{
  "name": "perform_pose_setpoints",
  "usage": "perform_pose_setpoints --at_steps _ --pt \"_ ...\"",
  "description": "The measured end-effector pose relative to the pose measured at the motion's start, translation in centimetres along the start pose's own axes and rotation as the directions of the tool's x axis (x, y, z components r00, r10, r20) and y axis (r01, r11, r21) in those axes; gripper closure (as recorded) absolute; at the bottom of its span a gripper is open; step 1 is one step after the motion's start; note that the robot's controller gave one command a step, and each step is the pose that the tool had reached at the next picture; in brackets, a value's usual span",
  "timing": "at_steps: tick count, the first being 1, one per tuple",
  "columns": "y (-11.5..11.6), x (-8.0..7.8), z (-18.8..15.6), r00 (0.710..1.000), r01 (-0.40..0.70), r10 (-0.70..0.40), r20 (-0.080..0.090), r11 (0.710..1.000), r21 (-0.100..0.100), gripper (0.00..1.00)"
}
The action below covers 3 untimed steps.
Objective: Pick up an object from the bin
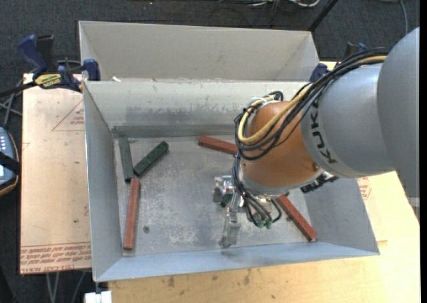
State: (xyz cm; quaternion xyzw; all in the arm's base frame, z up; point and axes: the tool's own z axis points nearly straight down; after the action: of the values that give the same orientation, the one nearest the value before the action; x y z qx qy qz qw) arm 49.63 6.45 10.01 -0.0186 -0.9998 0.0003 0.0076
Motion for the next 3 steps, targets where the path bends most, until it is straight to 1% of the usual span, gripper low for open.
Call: perform_pose_setpoints --at_steps 1,2,3 --pt "-4.9 -1.0 -1.1 1.000 0.002 -0.002 0.024 1.000 -0.002 0.00" --pt "-4.5 -4.7 1.9 0.998 -0.060 0.060 0.018 0.998 0.001 0.00" --pt "-2.7 -6.2 2.9 0.998 0.067 -0.067 0.016 0.998 -0.001 1.00"
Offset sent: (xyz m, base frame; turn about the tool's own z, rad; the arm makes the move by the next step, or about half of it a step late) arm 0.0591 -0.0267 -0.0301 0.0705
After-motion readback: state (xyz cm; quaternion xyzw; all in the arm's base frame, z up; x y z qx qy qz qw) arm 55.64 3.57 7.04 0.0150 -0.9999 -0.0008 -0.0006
